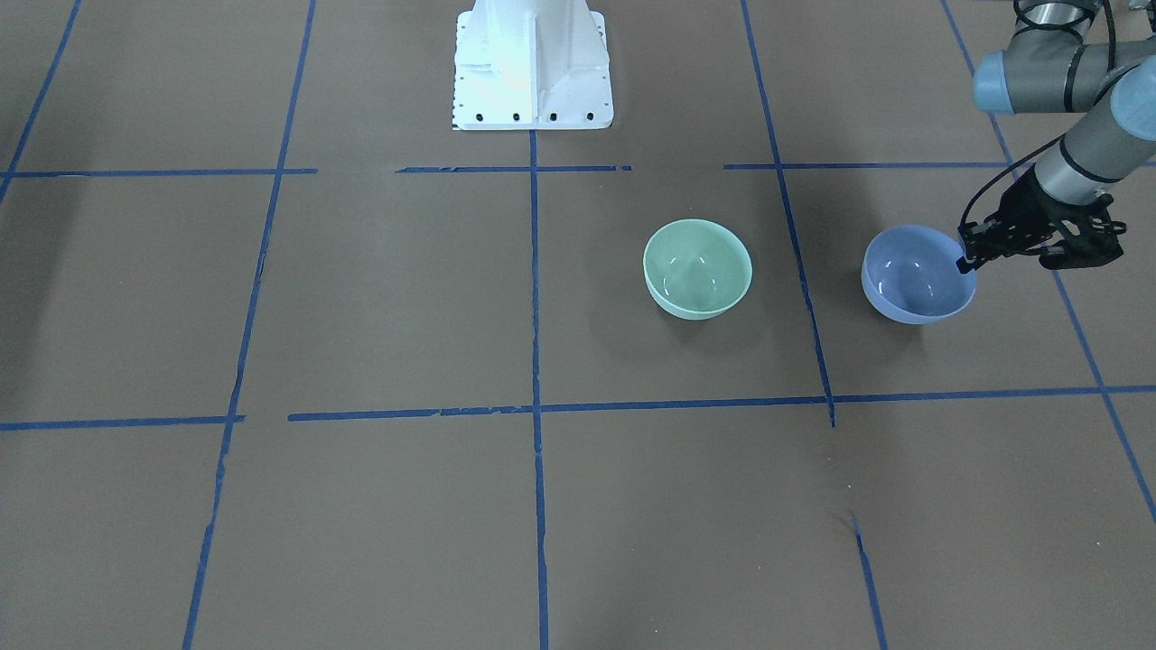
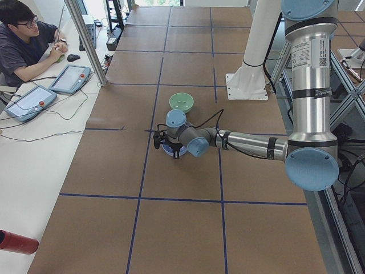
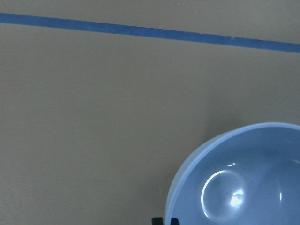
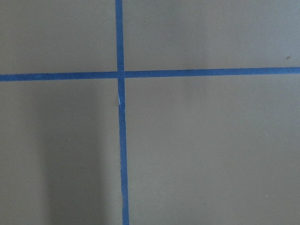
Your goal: Stack blue bowl on green bowl
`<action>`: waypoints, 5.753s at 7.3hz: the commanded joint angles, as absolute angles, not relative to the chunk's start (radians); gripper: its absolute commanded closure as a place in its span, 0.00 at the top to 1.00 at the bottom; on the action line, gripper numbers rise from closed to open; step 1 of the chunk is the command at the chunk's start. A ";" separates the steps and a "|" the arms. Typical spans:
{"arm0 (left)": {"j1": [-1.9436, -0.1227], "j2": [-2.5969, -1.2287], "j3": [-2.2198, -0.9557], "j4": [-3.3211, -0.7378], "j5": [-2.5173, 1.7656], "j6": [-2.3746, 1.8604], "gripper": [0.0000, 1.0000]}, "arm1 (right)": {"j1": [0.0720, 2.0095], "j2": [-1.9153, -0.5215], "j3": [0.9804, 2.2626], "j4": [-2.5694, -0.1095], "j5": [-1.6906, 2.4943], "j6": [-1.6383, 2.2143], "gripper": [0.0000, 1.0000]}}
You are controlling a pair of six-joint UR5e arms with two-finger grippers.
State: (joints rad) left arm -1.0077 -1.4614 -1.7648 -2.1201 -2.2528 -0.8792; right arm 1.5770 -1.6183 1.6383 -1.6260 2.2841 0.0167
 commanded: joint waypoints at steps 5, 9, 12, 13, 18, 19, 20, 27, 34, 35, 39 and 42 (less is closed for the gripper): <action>-0.920 -1.583 -2.100 -1.810 -2.258 -1.202 0.00 | 1.577 -1.617 1.638 -1.626 2.284 0.015 1.00; -0.747 -1.859 -1.982 -1.664 -2.145 -1.426 0.00 | 1.577 -1.618 1.638 -1.626 2.284 0.015 1.00; -0.694 -1.862 -1.956 -1.669 -2.121 -1.437 0.00 | 1.578 -1.618 1.638 -1.626 2.284 0.017 1.00; -0.689 -1.861 -1.945 -1.672 -2.121 -1.437 0.00 | 1.577 -1.618 1.638 -1.626 2.284 0.017 1.00; -0.684 -1.853 -1.879 -1.743 -2.121 -1.436 0.00 | 1.577 -1.618 1.638 -1.626 2.284 0.017 1.00; -0.684 -1.853 -1.879 -1.744 -2.121 -1.436 0.00 | 1.577 -1.618 1.638 -1.626 2.284 0.015 1.00; -0.684 -1.853 -1.879 -1.744 -2.121 -1.436 0.31 | 1.577 -1.617 1.638 -1.626 2.284 0.015 1.00; -0.861 -1.680 -2.006 -1.730 -2.135 -1.025 1.00 | 1.577 -1.618 1.638 -1.626 2.284 0.015 1.00; -1.515 -1.407 -1.866 -1.482 -2.209 0.173 1.00 | 1.577 -1.618 1.638 -1.626 2.284 0.017 1.00; -1.535 -1.390 -1.833 -1.499 -2.261 0.173 1.00 | 1.577 -1.618 1.638 -1.626 2.284 0.017 1.00; -1.572 -1.344 -1.795 -1.559 -2.290 0.235 1.00 | 1.578 -1.618 1.638 -1.626 2.284 0.017 1.00; -1.572 -1.345 -1.773 -1.565 -2.284 0.242 1.00 | 1.577 -1.618 1.638 -1.626 2.284 0.015 1.00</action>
State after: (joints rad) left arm -1.5711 -1.3456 -1.7765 -1.5613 -2.2834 0.2378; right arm 1.5772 -1.6183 1.6383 -1.6260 2.2841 0.0159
